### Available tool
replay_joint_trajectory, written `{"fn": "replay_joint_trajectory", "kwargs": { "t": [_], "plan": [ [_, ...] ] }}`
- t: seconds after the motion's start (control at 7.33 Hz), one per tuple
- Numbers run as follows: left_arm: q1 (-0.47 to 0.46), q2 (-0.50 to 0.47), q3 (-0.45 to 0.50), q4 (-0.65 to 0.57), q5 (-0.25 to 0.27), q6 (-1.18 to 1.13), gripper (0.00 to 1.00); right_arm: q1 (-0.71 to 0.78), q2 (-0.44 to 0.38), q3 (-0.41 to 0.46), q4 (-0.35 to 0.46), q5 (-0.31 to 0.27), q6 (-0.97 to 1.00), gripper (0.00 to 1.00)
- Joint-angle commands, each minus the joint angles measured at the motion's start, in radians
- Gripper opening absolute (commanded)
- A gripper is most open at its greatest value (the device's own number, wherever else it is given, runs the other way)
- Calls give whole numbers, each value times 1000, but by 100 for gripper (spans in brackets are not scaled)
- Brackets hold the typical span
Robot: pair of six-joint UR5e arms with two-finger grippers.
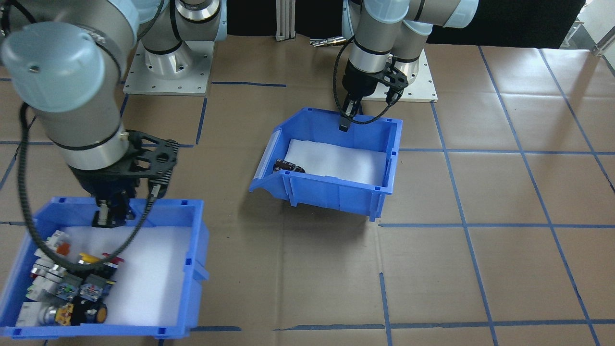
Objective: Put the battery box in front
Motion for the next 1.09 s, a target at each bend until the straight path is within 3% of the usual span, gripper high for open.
{"fn": "replay_joint_trajectory", "kwargs": {
  "t": [0.0, 0.27, 0.41, 0.55, 0.95],
  "plan": [
    [107, -70, 142, -104, -28, 150, 0, -167, -107, 149, -17, 5, -148, 1],
    [98, -252, 334, -123, -31, 133, 0, -261, -187, 251, -20, 21, -255, 1],
    [81, -321, 398, -123, -51, 91, 0, -281, -216, 308, -68, 24, -288, 1],
    [55, -367, 445, -121, -103, 1, 0, -285, -246, 380, -127, 47, -319, 1],
    [-35, -565, 653, -103, -106, -161, 0, -287, -353, 584, -304, 45, -320, 1]
  ]
}}
